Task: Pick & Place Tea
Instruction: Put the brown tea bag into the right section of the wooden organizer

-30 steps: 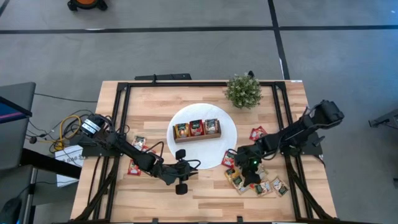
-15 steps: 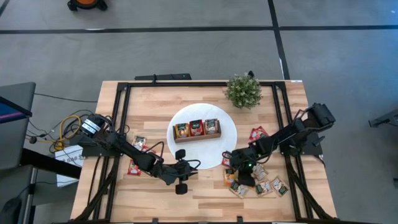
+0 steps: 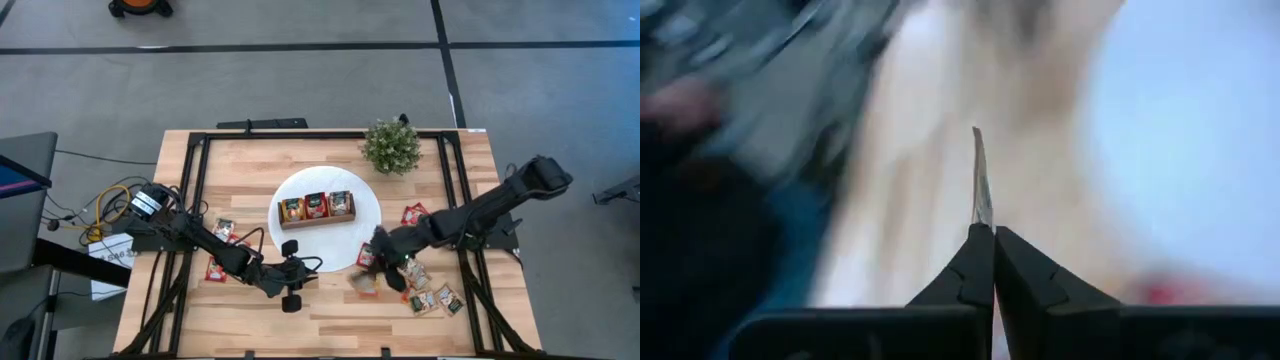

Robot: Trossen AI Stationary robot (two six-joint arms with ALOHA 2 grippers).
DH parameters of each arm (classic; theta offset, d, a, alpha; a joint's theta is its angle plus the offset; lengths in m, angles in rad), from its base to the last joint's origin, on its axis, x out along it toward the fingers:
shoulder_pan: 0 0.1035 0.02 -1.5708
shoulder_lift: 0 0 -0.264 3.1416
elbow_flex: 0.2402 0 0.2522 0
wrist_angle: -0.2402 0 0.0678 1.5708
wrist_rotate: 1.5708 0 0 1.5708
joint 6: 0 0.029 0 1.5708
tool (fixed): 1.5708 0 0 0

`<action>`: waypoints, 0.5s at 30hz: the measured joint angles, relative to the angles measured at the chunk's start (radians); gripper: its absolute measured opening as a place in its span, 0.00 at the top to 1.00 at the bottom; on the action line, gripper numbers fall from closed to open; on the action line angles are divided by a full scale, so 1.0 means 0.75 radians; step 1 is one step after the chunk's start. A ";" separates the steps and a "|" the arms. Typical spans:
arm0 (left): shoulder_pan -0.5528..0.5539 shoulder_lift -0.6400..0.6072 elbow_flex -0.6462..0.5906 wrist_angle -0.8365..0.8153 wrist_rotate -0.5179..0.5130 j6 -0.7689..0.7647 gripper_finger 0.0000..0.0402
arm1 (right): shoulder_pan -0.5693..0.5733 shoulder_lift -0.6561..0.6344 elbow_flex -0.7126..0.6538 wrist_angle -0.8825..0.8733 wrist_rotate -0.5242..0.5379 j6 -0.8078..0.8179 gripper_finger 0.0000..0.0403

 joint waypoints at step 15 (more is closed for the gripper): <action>0.000 0.000 0.000 -0.012 0.000 -0.011 0.90 | -0.359 0.227 -0.103 0.611 0.683 -0.514 1.00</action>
